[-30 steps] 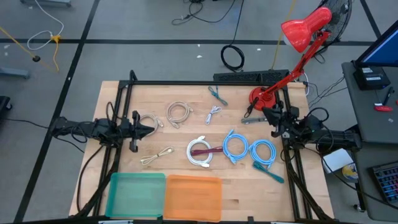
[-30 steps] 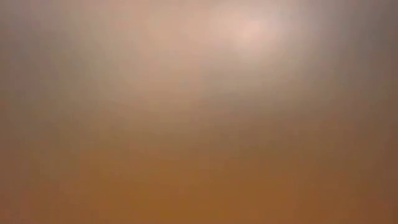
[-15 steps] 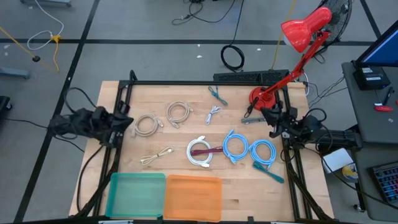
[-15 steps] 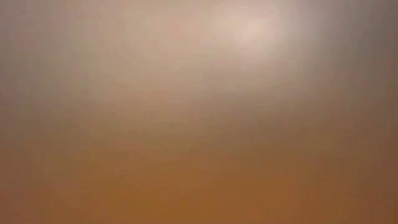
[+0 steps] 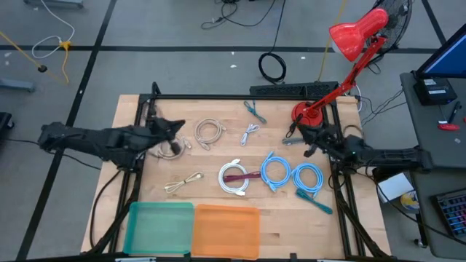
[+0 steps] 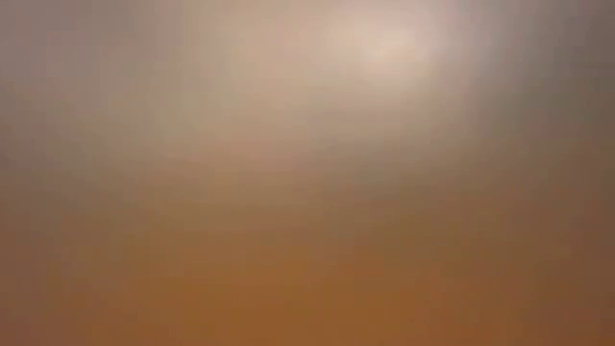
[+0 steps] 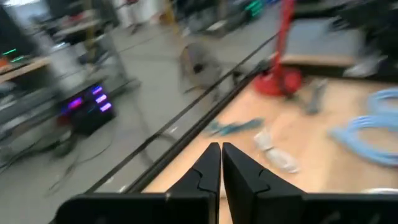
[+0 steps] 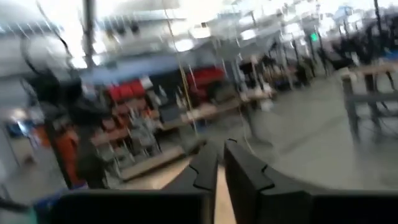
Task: Pick & Place USB Port
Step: Put the left blue charger cable into the orange bin
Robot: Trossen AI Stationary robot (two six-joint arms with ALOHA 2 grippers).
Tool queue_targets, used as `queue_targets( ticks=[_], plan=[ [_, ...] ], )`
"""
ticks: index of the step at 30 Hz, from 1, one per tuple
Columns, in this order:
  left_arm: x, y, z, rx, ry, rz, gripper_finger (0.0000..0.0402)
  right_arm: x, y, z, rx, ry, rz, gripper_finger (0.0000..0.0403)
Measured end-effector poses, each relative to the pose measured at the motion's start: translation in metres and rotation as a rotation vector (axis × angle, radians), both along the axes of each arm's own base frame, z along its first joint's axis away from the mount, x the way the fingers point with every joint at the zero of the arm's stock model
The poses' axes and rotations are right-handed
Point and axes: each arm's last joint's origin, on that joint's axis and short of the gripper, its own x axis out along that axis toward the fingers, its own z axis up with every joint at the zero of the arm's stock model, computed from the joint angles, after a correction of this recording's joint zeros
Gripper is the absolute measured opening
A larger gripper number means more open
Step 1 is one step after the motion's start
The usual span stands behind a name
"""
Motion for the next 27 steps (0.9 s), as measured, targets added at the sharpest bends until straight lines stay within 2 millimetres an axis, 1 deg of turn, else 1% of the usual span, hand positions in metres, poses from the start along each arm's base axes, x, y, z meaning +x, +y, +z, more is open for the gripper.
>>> queue_targets(
  ticks=[2, 3, 8, 13, 17, 22, 24, 27],
  plan=[
    [0.008, 0.006, -0.006, -0.008, 0.030, 0.044, 0.0021, 0.007, -0.001, -0.007, 0.024, 0.078, -0.002, 0.0060],
    [0.011, 0.009, -0.007, -0.018, 0.029, 0.056, 0.0021, 0.010, -0.002, -0.007, 0.037, 0.105, -0.003, 0.0074],
    [0.017, 0.020, -0.014, -0.090, 0.047, 0.051, 0.0021, 0.031, -0.009, 0.005, 0.068, 0.195, -0.037, 0.0144],
    [0.016, 0.024, -0.018, -0.146, 0.071, 0.025, 0.0021, 0.061, -0.022, 0.018, 0.086, 0.293, -0.092, 0.0189],
    [0.014, 0.023, -0.021, -0.176, 0.097, 0.007, 0.0021, 0.094, -0.038, 0.023, 0.096, 0.447, -0.139, 0.0206],
    [0.013, 0.022, -0.025, -0.213, 0.129, -0.035, 0.0021, 0.136, -0.066, 0.026, 0.125, 0.593, -0.201, 0.0212],
    [0.013, 0.021, -0.027, -0.232, 0.143, -0.047, 0.0021, 0.150, -0.078, 0.023, 0.137, 0.651, -0.227, 0.0212],
    [0.012, 0.020, -0.029, -0.254, 0.162, -0.063, 0.0021, 0.166, -0.098, 0.021, 0.163, 0.691, -0.271, 0.0211]
  ],
)
